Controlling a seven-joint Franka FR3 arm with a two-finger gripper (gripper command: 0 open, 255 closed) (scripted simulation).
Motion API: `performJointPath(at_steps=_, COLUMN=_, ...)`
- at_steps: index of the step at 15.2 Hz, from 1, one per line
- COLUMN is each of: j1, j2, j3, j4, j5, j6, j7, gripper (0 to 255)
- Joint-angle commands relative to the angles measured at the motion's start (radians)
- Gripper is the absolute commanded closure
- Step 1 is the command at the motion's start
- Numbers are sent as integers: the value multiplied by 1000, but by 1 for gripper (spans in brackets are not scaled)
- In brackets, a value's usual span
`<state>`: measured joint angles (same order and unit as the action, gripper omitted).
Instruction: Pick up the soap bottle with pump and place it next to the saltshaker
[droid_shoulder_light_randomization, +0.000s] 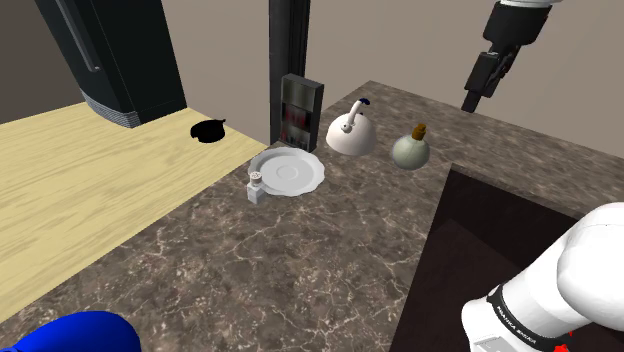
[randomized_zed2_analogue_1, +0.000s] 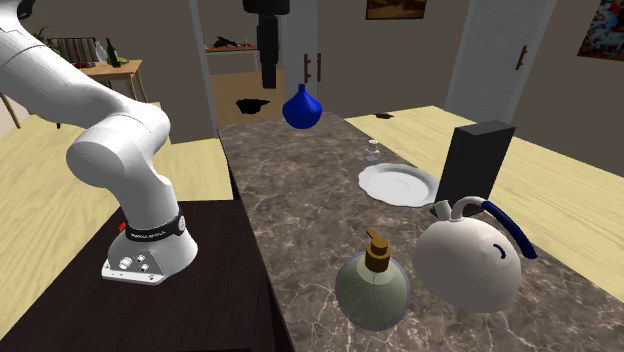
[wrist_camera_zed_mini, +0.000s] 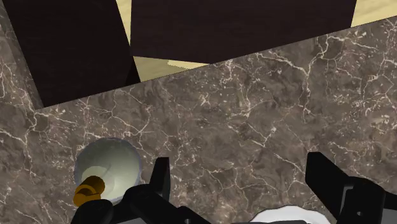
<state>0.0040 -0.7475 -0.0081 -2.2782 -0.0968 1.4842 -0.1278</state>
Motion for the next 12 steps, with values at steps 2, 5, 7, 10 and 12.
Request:
performJointPath(at_steps=2, j1=-5, j2=13, j3=-14, j4=-14, j5=-10, j6=31, j7=-11, gripper=0)
performJointPath(at_steps=5, j1=-20, j2=59, j3=-55, j4=-47, j5=-39, j6=123, j7=-45, gripper=0)
performJointPath(at_steps=7, j1=-29, j2=96, j3=-83, j4=-63, j5=-56, j6=185, j7=-66, gripper=0)
performJointPath(at_steps=10, j1=-44, j2=162, j3=-124, j4=-76, j5=-77, j6=278, j7=-98, gripper=0)
performJointPath(at_steps=12, j1=-53, j2=211, j3=-151, j4=-78, j5=-89, j6=339, j7=-119, gripper=0)
